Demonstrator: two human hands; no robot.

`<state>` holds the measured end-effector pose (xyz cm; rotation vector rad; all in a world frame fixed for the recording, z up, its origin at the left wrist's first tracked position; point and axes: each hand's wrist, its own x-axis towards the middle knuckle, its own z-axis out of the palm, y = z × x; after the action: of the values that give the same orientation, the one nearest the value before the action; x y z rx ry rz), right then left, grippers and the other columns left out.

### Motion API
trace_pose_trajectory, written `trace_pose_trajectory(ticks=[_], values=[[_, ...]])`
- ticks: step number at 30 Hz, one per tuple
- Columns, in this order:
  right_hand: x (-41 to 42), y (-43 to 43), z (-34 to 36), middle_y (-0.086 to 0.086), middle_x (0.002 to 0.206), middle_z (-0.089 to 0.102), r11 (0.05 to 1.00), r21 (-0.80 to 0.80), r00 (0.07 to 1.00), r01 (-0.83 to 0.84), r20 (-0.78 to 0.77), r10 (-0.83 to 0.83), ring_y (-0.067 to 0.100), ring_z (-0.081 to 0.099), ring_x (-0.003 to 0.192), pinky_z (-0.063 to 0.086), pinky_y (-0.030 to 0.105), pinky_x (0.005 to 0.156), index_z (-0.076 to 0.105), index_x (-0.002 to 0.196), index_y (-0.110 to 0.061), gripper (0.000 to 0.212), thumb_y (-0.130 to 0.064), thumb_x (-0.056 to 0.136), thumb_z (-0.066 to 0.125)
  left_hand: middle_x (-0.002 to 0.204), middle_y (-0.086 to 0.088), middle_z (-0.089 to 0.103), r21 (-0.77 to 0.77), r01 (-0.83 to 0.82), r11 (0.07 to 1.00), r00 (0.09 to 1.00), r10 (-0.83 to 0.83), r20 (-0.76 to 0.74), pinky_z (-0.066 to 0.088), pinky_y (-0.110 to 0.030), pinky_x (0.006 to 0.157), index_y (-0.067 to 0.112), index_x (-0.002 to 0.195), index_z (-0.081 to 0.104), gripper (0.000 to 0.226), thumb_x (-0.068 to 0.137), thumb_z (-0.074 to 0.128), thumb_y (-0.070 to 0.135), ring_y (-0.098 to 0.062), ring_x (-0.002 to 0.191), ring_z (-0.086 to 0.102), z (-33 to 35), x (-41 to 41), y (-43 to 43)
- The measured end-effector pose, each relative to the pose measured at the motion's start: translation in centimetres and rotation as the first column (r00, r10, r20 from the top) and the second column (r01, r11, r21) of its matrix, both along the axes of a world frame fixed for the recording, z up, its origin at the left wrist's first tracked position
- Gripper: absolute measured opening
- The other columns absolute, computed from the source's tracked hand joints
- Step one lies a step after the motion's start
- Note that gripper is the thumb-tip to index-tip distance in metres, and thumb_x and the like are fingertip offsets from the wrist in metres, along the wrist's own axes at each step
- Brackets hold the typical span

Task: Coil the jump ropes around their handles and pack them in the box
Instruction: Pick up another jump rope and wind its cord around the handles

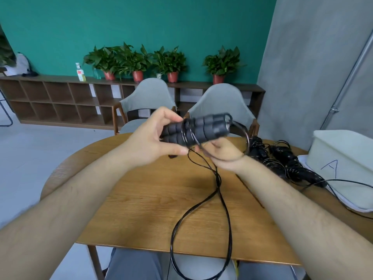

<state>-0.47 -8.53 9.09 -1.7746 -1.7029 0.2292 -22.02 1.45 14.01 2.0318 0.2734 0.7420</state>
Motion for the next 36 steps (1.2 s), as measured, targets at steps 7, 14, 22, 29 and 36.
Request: trace_pose_trajectory(ticks=[7, 14, 22, 29, 36], values=[[-4.8, -1.1, -0.9, -0.010, 0.086, 0.060, 0.985, -0.170, 0.999, 0.028, -0.022, -0.033, 0.005, 0.056, 0.084, 0.045, 0.027, 0.074, 0.055, 0.094, -0.022, 0.037, -0.046, 0.107, 0.030, 0.119, 0.000, 0.060, 0.270, -0.463, 0.844, 0.879, 0.477, 0.019, 0.043, -0.012, 0.076, 0.022, 0.114, 0.043, 0.060, 0.075, 0.089, 0.019, -0.010, 0.104, 0.061, -0.5, 1.6, 2.6], [-4.9, -2.6, 0.2, -0.004, 0.074, 0.057, 0.986, -0.164, 0.969, 0.043, 0.248, -0.001, 0.010, 0.051, 0.065, 0.036, 0.028, 0.055, 0.055, 0.089, -0.018, 0.033, -0.040, 0.106, 0.038, 0.116, 0.000, 0.039, 0.454, -0.522, 0.722, 0.756, 0.638, -0.147, 0.045, -0.042, 0.099, 0.017, 0.128, 0.045, 0.062, 0.080, 0.084, 0.017, -0.023, 0.111, 0.049, -2.5, 0.4, 4.9], [-2.3, -2.5, 4.4, -0.015, 0.088, 0.062, 0.995, 0.086, 0.867, 0.048, 0.492, -0.084, 0.009, 0.055, 0.084, 0.046, 0.033, 0.070, 0.066, 0.101, -0.032, 0.021, -0.044, 0.102, 0.049, 0.109, 0.003, 0.040, 0.541, -0.283, 0.792, 0.754, 0.532, -0.385, 0.044, -0.042, 0.097, 0.028, 0.119, 0.044, 0.052, 0.082, 0.080, 0.021, -0.028, 0.110, 0.047, -4.8, 0.2, 4.3], [-0.5, -1.7, 5.6, -0.018, 0.095, 0.067, 0.986, 0.164, 0.939, 0.023, 0.336, -0.078, 0.004, 0.059, 0.090, 0.051, 0.035, 0.078, 0.069, 0.097, -0.033, 0.023, -0.052, 0.095, 0.057, 0.130, 0.010, 0.055, 0.344, 0.068, 0.937, 0.935, 0.061, -0.349, 0.048, -0.032, 0.102, 0.028, 0.113, 0.049, 0.059, 0.073, 0.088, 0.008, -0.008, 0.122, 0.052, -3.0, -0.7, 1.5], [-1.6, -1.2, 2.5, -0.016, 0.070, 0.058, 0.997, 0.036, 0.977, 0.064, -0.205, -0.055, -0.010, 0.056, 0.063, 0.044, 0.016, 0.070, 0.059, 0.085, -0.026, 0.027, -0.024, 0.107, 0.045, 0.127, -0.007, 0.063, -0.018, -0.016, 1.000, 0.997, 0.017, 0.078, 0.051, -0.029, 0.097, 0.014, 0.107, 0.049, 0.062, 0.063, 0.091, 0.005, -0.015, 0.119, 0.063, -0.2, -1.2, -0.1]])
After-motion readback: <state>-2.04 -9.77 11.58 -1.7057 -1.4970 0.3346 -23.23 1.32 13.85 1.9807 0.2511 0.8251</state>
